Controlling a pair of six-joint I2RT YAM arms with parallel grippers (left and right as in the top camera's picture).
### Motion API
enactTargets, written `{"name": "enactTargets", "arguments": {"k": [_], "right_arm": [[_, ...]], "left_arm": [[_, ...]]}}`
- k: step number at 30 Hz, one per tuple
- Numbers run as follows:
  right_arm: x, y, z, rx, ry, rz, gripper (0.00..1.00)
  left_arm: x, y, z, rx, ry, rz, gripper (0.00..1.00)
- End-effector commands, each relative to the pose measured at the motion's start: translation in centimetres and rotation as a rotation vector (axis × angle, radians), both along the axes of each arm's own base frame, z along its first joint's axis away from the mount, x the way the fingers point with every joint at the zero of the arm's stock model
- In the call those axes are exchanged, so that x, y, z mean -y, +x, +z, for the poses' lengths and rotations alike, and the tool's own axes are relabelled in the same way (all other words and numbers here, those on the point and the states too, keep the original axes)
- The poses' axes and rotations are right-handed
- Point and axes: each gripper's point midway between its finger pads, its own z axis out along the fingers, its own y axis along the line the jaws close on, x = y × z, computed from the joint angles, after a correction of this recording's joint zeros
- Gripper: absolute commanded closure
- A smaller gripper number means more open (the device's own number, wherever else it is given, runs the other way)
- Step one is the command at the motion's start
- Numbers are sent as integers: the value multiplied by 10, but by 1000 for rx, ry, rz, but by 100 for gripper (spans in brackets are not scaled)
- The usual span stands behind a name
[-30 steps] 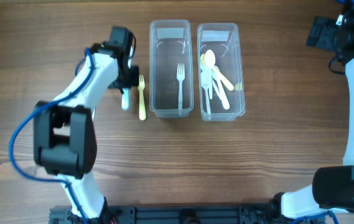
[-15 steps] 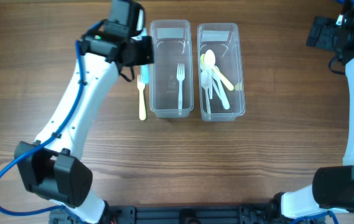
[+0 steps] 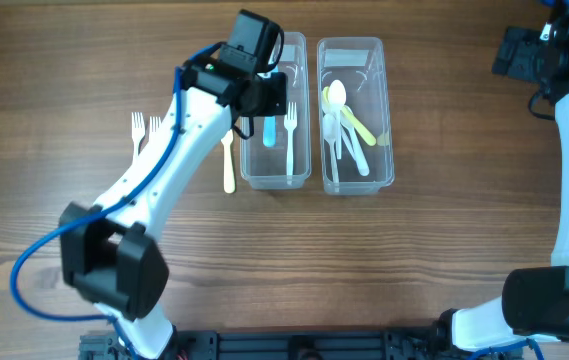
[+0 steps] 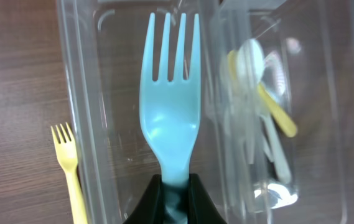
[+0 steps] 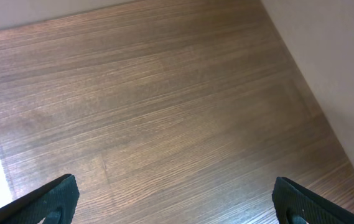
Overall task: Pack container
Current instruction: 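Place the light blue fork into the left container and release, then return the left gripper to the yellow fork and grasp it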
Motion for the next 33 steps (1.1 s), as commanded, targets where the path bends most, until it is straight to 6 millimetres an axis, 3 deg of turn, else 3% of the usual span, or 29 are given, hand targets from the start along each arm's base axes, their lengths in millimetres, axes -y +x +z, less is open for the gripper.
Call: {"name": "enactTargets", "arguments": {"k": [1, 3, 6, 9, 11, 14, 16, 19, 22, 27, 30, 33], "right_arm": [[2, 1, 2, 9, -8, -18, 0], [2, 1, 2, 8, -8, -17, 0], [2, 1, 2, 9, -8, -18, 0], [2, 1, 2, 9, -8, -18, 0], [2, 1, 2, 8, -8, -17, 0], [2, 1, 2, 9, -8, -17, 0], [2, 1, 2, 8, -8, -17, 0], [2, 1, 2, 9, -8, -18, 0], [2, 1, 2, 8, -8, -17, 0], [2, 1, 2, 9, -8, -18, 0], [2, 1, 2, 8, -8, -17, 0], [2, 1, 2, 9, -8, -18, 0]], "left_arm": [[6, 2, -28, -58, 16, 10, 96], [8, 2, -38, -76, 26, 5, 96], [9, 2, -45, -89, 33, 3, 86], [10, 3, -45, -84, 30, 3, 92], [10, 3, -44, -83, 29, 3, 79], [10, 3, -45, -84, 29, 2, 76], [10, 3, -44, -83, 29, 3, 65], [10, 4, -43, -78, 27, 3, 65], [11, 10, -28, -39, 8, 7, 67], [-3, 21, 43, 83, -52, 41, 66], [-33, 17, 73, 117, -52, 134, 66], [-78, 7, 79, 87, 6, 272, 84]]}}
